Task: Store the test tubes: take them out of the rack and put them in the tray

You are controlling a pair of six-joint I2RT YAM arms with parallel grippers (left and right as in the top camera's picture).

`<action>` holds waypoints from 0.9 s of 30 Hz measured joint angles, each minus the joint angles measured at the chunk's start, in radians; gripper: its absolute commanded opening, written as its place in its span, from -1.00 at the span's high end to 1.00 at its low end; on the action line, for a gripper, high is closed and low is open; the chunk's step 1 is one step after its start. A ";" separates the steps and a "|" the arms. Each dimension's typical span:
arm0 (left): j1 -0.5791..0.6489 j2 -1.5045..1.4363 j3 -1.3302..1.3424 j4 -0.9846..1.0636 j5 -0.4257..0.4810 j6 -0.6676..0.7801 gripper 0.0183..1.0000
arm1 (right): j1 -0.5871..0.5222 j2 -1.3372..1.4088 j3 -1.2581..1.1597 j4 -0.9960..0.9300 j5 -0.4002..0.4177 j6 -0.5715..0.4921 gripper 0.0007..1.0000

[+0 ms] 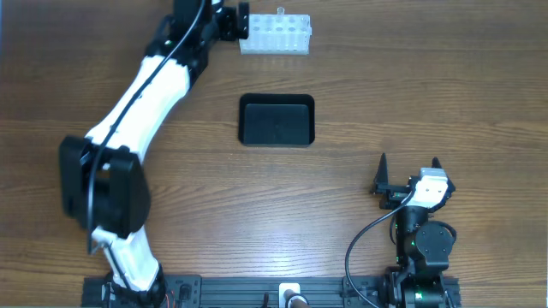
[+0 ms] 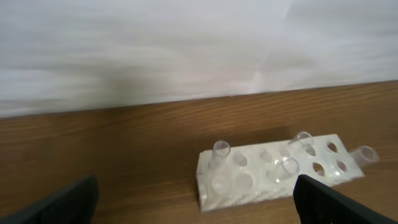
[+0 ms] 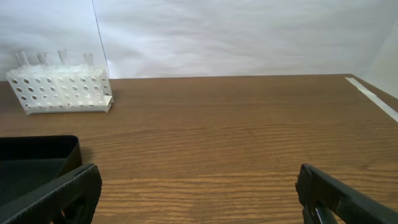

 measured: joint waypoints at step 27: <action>-0.030 0.271 0.193 -0.016 -0.064 -0.078 -0.74 | 0.000 0.000 0.000 0.000 0.000 0.000 -0.98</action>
